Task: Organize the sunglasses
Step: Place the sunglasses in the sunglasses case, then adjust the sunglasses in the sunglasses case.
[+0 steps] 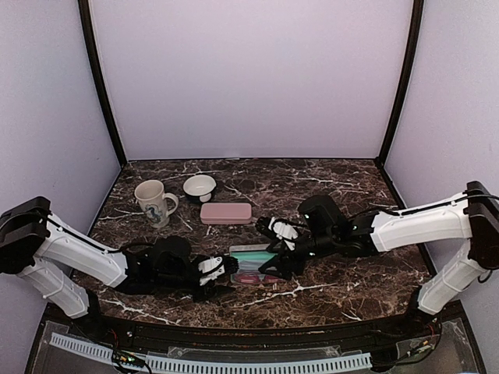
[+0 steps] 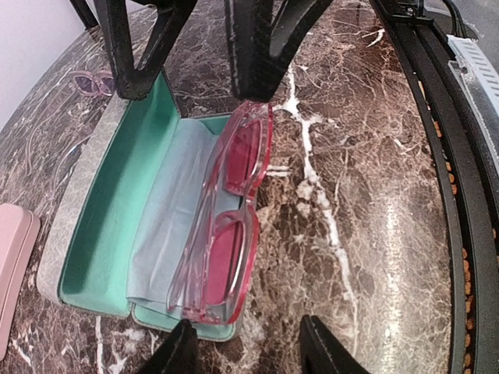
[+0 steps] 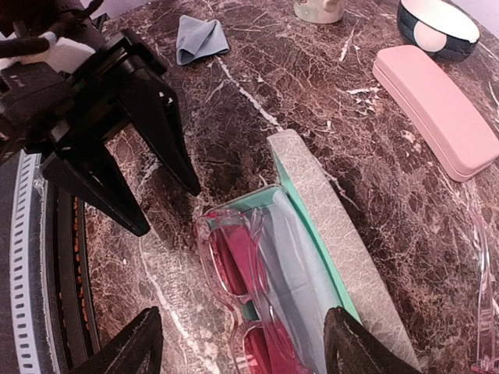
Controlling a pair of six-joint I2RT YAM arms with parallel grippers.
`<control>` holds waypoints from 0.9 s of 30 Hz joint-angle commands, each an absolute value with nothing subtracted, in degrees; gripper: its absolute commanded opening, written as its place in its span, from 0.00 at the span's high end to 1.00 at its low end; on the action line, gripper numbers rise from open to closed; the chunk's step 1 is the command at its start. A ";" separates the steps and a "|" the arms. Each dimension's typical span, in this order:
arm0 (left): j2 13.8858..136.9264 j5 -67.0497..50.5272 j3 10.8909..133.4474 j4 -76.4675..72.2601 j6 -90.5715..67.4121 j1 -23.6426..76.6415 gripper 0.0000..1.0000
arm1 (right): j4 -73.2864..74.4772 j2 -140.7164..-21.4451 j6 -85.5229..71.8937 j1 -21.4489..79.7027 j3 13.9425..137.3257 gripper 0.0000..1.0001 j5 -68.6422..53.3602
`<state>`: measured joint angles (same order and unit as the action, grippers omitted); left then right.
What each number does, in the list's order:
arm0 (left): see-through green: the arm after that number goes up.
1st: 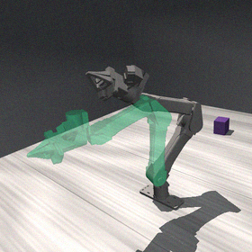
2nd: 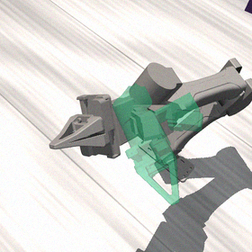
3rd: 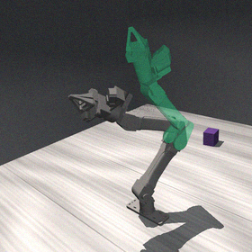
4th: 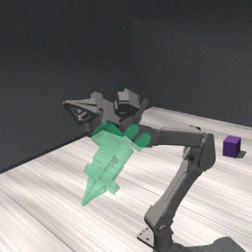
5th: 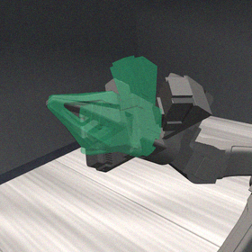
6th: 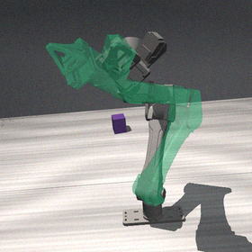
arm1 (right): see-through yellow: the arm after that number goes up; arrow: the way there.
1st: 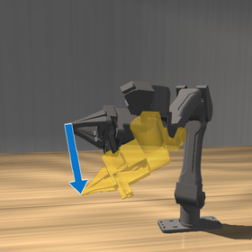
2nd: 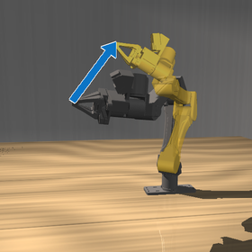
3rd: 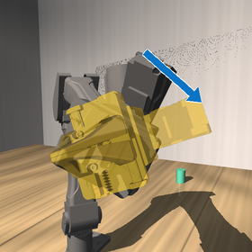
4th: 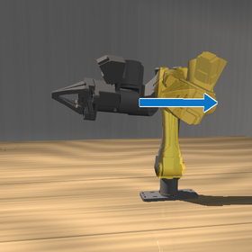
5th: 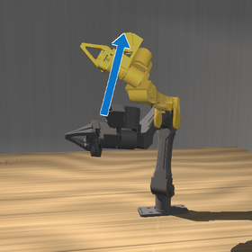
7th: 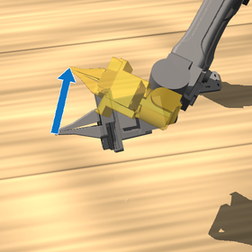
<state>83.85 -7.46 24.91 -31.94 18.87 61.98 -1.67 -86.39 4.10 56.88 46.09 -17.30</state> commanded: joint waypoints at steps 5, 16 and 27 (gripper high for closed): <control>87.25 -5.52 27.92 -32.81 26.60 61.74 0.54 | -2.96 -78.93 -2.65 57.69 38.09 0.30 -16.73; 93.69 -3.23 31.89 -32.96 29.75 61.72 0.55 | 0.29 -74.76 -5.95 57.66 33.12 0.32 -13.13; 95.37 -4.92 34.28 -30.61 28.85 60.66 0.67 | 0.26 -76.40 -5.66 57.66 32.36 0.35 -12.83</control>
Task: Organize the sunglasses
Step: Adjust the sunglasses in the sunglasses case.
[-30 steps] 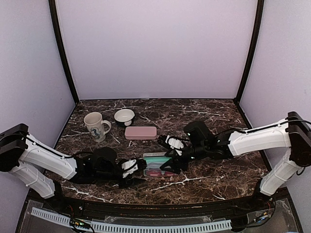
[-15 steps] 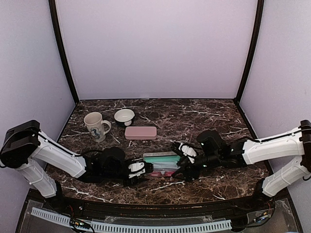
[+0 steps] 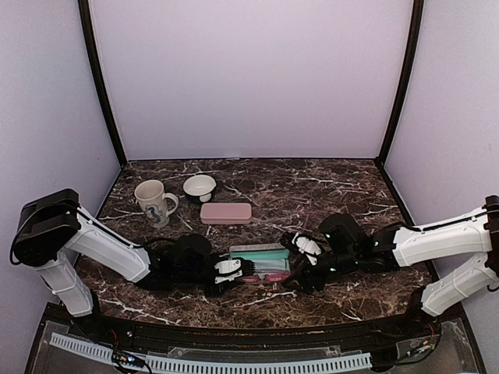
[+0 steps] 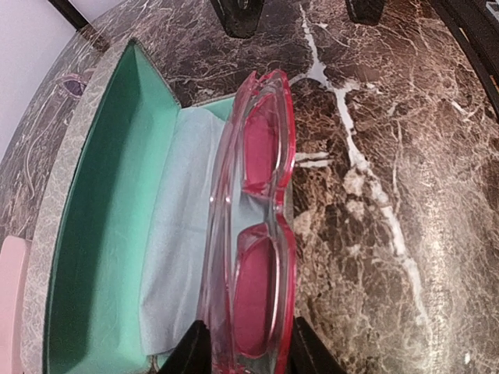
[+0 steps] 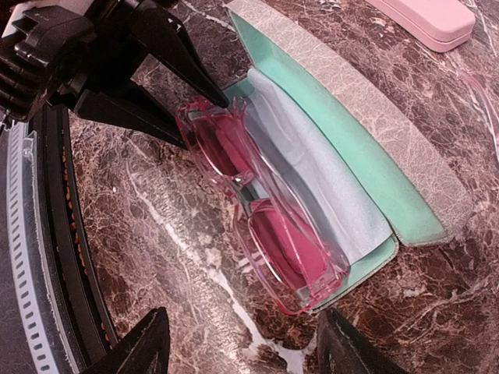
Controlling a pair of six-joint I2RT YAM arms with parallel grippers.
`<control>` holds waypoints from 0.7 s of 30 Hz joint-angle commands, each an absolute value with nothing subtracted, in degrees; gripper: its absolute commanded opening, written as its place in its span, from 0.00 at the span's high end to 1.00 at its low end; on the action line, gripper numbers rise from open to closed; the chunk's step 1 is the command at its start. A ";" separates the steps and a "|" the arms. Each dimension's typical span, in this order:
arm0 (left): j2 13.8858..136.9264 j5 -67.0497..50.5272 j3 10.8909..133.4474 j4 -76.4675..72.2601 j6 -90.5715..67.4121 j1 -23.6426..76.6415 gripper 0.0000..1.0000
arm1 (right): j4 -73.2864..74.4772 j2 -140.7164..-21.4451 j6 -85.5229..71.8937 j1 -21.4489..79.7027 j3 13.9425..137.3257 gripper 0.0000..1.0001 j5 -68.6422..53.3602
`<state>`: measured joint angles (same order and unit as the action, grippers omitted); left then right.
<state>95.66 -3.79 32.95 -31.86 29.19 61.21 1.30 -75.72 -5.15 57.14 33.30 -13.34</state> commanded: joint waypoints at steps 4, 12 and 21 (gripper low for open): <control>94.97 -6.23 34.57 -29.72 27.44 60.34 0.70 | -0.25 -77.03 -5.88 57.66 32.29 0.36 -12.91; 93.79 -8.51 34.92 -28.92 24.72 59.52 0.79 | -0.65 -76.92 -5.98 57.66 32.09 0.36 -12.57; 92.02 -11.24 35.16 -27.60 23.82 58.72 0.85 | -1.22 -77.69 -6.34 57.66 31.82 0.37 -12.48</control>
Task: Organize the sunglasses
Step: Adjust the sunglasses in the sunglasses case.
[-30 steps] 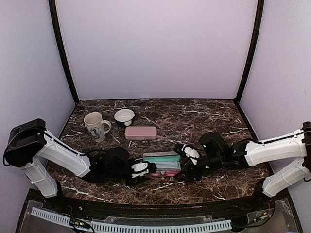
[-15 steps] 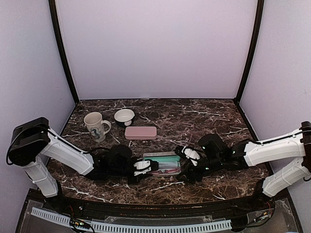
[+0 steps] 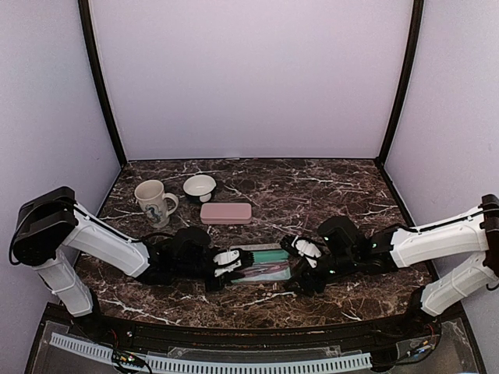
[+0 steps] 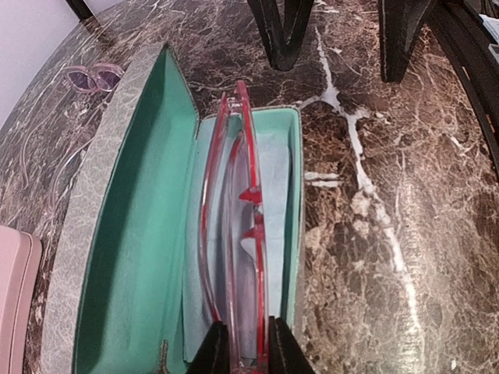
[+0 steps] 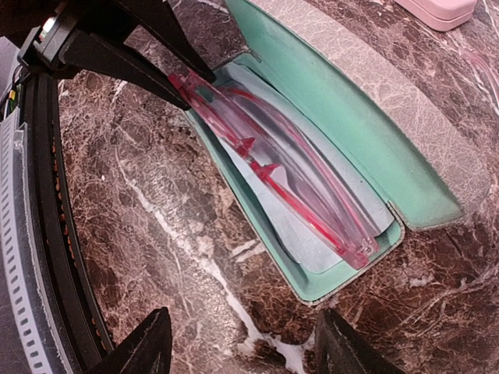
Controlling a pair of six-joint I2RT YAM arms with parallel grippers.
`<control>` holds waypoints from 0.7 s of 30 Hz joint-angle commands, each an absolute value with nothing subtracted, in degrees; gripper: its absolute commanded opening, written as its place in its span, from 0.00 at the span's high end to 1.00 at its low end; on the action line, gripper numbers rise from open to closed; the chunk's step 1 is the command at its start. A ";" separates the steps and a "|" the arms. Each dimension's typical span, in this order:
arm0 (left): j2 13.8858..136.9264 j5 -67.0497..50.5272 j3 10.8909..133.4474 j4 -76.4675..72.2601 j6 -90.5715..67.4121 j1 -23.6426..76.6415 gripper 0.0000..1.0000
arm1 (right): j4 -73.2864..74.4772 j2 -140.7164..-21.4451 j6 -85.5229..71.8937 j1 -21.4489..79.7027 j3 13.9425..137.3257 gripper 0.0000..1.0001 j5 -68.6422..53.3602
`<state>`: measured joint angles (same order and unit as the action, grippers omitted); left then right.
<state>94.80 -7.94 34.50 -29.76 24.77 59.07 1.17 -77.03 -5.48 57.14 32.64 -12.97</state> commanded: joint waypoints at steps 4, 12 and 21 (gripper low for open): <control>90.64 -12.67 34.78 -27.47 23.28 58.25 0.87 | -1.58 -77.87 -6.42 57.66 31.56 0.37 -12.52; 89.35 -13.41 34.77 -27.76 22.63 57.45 0.88 | -1.88 -78.61 -6.50 57.66 31.72 0.37 -12.64; 89.48 -17.83 36.76 -23.33 20.96 55.81 0.88 | -1.96 -77.99 -6.68 57.63 31.27 0.37 -12.14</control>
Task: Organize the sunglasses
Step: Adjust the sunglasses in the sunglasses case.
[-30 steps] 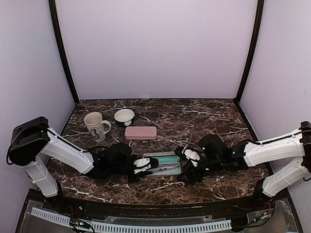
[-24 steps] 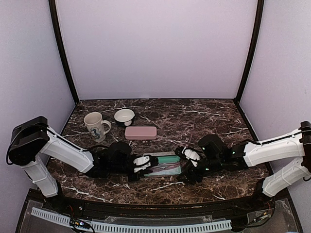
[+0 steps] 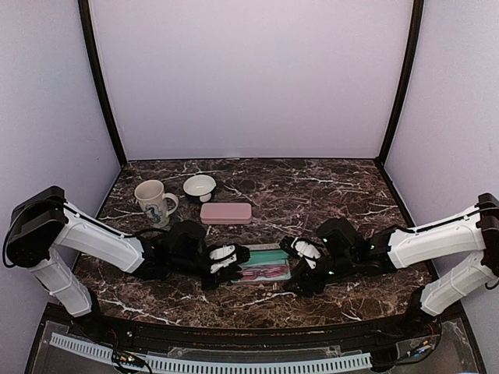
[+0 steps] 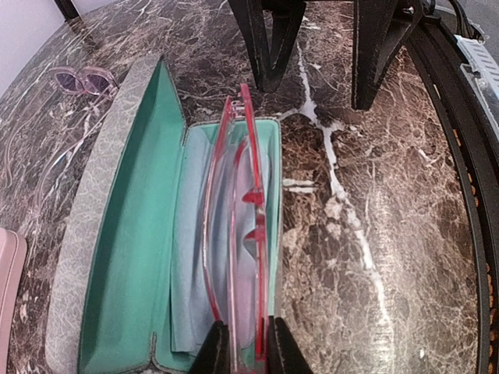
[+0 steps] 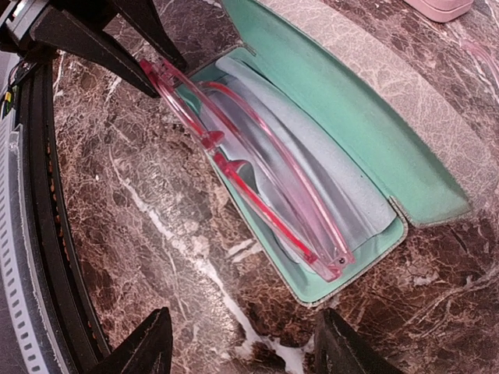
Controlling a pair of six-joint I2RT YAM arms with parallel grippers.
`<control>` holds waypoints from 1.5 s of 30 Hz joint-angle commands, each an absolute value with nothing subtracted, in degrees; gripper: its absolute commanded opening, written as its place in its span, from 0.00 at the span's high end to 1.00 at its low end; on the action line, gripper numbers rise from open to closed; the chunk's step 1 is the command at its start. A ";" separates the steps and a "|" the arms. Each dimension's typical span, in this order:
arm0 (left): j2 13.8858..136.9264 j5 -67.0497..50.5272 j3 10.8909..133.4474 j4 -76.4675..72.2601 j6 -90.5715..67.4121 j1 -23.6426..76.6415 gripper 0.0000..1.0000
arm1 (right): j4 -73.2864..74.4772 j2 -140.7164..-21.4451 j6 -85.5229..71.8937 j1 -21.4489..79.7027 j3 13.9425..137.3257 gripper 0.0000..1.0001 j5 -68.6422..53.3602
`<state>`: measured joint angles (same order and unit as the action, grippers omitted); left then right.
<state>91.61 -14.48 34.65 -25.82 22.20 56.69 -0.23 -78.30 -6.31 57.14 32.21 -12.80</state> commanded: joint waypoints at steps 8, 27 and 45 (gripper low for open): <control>92.56 -21.68 39.80 -19.80 20.14 54.49 0.88 | -1.99 -77.78 -6.68 57.66 31.05 0.37 -12.00; 94.70 -24.49 43.74 -13.67 19.63 52.73 0.89 | -2.55 -78.57 -6.77 57.66 30.80 0.37 -12.00; 92.68 -26.98 42.01 -13.61 17.81 51.44 0.91 | -3.16 -79.27 -6.84 57.66 30.54 0.37 -12.02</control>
